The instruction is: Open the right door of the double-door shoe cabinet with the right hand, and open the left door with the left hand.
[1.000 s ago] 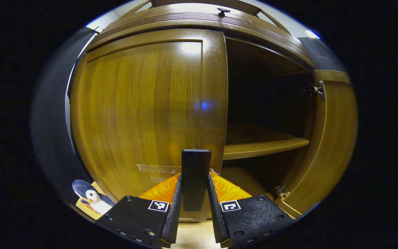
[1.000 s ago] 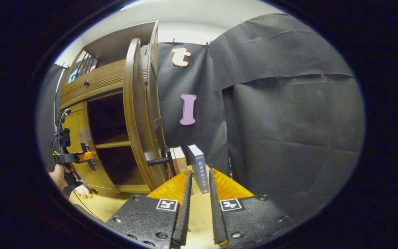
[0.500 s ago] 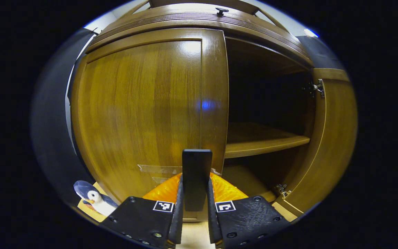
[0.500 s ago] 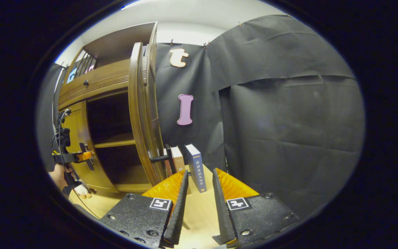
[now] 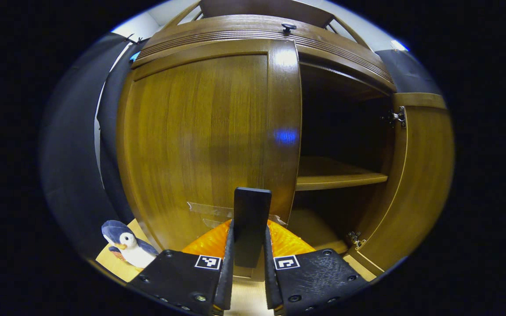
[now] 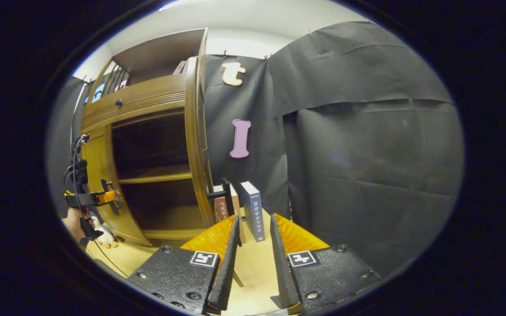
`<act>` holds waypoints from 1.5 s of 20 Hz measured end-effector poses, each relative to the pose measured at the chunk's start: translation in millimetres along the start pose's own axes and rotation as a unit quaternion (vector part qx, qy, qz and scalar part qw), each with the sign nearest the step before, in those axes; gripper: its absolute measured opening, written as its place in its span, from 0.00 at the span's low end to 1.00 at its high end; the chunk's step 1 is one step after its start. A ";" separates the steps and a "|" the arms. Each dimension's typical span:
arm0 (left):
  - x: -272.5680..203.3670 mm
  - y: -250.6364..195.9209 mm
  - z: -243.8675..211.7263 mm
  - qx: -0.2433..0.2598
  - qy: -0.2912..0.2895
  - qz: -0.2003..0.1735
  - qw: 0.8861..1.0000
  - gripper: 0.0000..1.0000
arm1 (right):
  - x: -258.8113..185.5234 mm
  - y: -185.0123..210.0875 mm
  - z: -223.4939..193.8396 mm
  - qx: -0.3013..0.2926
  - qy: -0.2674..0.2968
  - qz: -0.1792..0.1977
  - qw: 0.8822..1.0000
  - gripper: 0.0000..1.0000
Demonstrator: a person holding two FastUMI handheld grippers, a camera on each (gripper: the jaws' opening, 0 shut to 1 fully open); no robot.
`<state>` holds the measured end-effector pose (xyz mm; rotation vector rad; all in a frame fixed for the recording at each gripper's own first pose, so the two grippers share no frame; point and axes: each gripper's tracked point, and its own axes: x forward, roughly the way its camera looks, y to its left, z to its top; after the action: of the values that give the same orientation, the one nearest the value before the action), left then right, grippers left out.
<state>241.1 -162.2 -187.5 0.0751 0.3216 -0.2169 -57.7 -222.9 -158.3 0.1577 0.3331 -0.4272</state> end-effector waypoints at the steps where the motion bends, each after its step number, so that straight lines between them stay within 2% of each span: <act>1: -2.2 1.2 -1.7 -0.004 0.000 0.003 1.000 0.25 | -1.8 1.4 -1.1 -0.003 -0.001 0.003 1.000 0.47; 2: -2.5 0.0 -1.3 -0.001 0.001 0.003 1.000 0.22 | -7.0 5.6 -1.7 -0.004 -0.001 0.006 1.000 0.45; 3: -4.8 1.1 -3.4 0.001 0.004 0.002 1.000 0.30 | -10.6 8.2 -1.8 -0.006 0.000 0.009 1.000 0.46; 4: -6.5 2.0 -3.6 0.000 0.005 0.003 1.000 0.22 | -12.3 10.8 -0.7 -0.008 -0.002 0.014 1.000 0.46; 5: -8.8 2.7 -4.7 -0.003 0.007 0.004 1.000 0.22 | -13.2 12.4 0.4 -0.012 -0.004 0.016 1.000 0.46; 6: -12.7 3.0 -4.0 -0.004 0.005 0.008 1.000 0.30 | -12.9 13.4 0.4 -0.015 -0.005 0.018 1.000 0.46; 7: -16.0 4.3 -5.4 -0.005 0.005 0.011 1.000 0.22 | -13.6 14.7 1.2 -0.017 -0.005 0.019 1.000 0.45; 9: -24.8 6.6 -6.8 -0.008 0.003 0.016 1.000 0.22 | -15.1 19.0 1.5 -0.018 -0.006 0.025 1.000 0.45; 10: -29.8 8.1 -7.1 -0.010 0.003 0.016 1.000 0.30 | -16.0 21.0 2.6 -0.019 -0.007 0.027 0.999 0.46; 11: -33.5 10.6 -8.4 -0.011 0.003 0.015 1.000 0.22 | -16.4 23.9 2.8 -0.021 -0.008 0.030 0.999 0.46; 12: -39.0 12.3 -9.4 -0.010 0.003 0.015 1.000 0.30 | -16.4 25.2 2.3 -0.024 -0.008 0.031 0.999 0.46; 13: -42.6 14.2 -9.5 -0.008 0.004 0.015 1.000 0.22 | -16.4 28.5 2.7 -0.025 -0.008 0.036 0.999 0.47; 14: -47.7 16.8 -10.0 -0.005 0.003 0.016 1.000 0.30 | -16.2 30.8 2.2 -0.026 -0.008 0.037 0.999 0.45; 15: -51.6 19.7 -11.2 -0.006 0.003 0.018 1.000 0.21 | -15.9 34.8 2.6 -0.027 -0.008 0.041 0.999 0.45; 23: -90.0 45.3 -17.5 -0.036 0.004 0.047 0.998 0.21 | -18.9 49.3 1.7 -0.032 -0.009 0.050 0.998 0.46; 30: -117.5 70.2 -22.8 -0.051 0.004 0.064 0.997 0.21 | -25.9 73.8 -3.3 -0.050 -0.007 0.074 0.996 0.46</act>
<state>141.1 -67.9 -168.6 -0.0047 0.3344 -0.0732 -49.1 -146.0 -146.4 0.0809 0.3252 -0.2644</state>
